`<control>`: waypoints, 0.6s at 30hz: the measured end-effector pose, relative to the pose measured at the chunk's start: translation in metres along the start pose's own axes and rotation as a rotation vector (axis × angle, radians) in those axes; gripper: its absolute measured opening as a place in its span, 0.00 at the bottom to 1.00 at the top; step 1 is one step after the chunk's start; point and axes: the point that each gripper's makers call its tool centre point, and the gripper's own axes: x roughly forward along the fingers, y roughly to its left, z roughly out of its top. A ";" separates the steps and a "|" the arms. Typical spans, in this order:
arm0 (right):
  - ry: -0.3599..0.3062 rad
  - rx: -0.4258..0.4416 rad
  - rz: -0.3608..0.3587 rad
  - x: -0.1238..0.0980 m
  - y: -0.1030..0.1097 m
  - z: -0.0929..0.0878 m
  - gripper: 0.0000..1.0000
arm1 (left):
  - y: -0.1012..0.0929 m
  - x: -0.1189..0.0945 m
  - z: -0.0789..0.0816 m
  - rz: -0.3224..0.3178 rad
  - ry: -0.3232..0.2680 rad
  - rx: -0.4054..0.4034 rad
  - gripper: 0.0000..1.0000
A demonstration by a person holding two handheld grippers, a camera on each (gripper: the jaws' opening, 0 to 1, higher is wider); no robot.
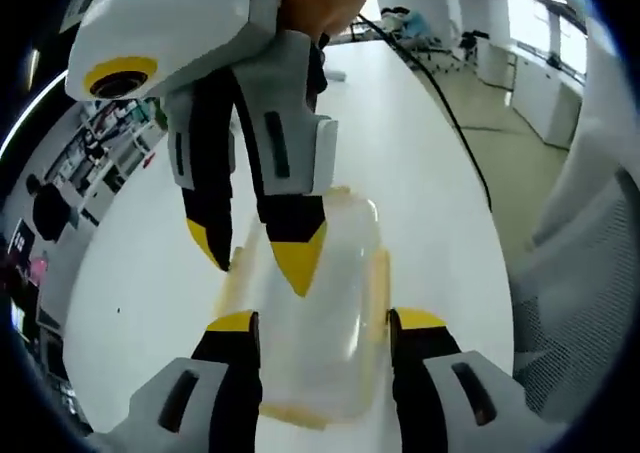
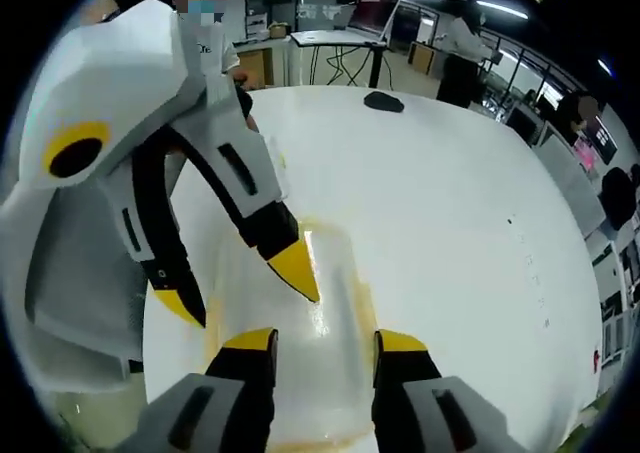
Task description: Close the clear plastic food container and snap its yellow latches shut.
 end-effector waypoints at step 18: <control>0.066 -0.046 0.131 0.006 -0.001 0.001 0.40 | -0.006 0.004 0.005 -0.048 -0.008 0.032 0.42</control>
